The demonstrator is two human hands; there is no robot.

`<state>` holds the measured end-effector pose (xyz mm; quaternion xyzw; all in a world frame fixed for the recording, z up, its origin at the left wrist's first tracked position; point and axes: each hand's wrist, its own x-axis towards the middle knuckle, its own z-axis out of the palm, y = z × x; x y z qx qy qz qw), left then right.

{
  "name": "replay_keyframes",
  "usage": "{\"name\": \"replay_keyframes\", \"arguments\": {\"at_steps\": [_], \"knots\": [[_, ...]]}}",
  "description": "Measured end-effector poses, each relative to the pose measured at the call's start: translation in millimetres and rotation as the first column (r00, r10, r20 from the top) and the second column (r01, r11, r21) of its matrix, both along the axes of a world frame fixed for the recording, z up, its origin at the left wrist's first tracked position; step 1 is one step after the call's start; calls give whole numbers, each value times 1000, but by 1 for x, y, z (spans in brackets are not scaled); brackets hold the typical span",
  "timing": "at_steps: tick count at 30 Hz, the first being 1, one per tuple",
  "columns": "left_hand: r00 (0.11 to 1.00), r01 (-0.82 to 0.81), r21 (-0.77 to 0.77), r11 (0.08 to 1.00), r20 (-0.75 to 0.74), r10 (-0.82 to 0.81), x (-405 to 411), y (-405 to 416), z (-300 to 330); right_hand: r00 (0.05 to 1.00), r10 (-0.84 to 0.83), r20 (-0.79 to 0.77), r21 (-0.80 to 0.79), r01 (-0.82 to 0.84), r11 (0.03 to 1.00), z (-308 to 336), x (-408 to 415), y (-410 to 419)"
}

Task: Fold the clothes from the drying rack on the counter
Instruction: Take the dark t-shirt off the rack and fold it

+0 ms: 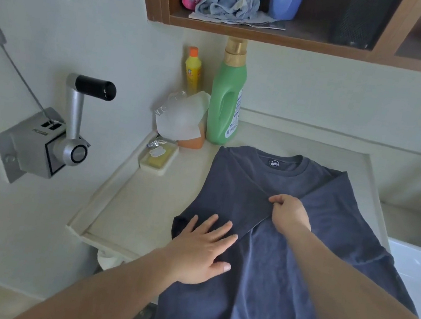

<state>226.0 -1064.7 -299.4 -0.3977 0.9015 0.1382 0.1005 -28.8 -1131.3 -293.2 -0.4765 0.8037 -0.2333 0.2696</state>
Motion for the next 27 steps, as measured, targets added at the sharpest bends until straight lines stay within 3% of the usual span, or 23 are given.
{"name": "replay_keyframes", "arguments": {"at_steps": [2,4,7,9,13,15,18,22,27], "knots": [[992,24,4,1000,-123,-24,1,0,3,999,-3,-35,-22,2,1000,5,12,6],[954,-10,-22,1000,-299,3,3,1,5,969,58,-238,-89,-82,993,12,34,18],[926,-116,-268,956,-377,7,8,2,-3,869,263,-419,-64,-317,946,15,69,39],[926,-276,-337,900,-345,155,11,3,-8,822,384,-421,100,-378,920,4,82,53],[779,-613,-252,749,-355,517,20,10,-12,788,470,-398,272,-388,881,-10,76,70],[742,-659,-227,717,-350,572,27,16,-12,845,448,-292,244,-387,889,-5,67,63],[702,-693,-146,706,-359,615,38,31,-11,935,330,-128,77,-322,944,4,58,67],[651,-730,-40,683,-348,675,41,48,-3,958,219,-185,-20,-226,974,2,50,94],[612,-767,-10,642,-313,727,39,86,9,928,265,-261,-70,-292,954,-1,52,135]]}}
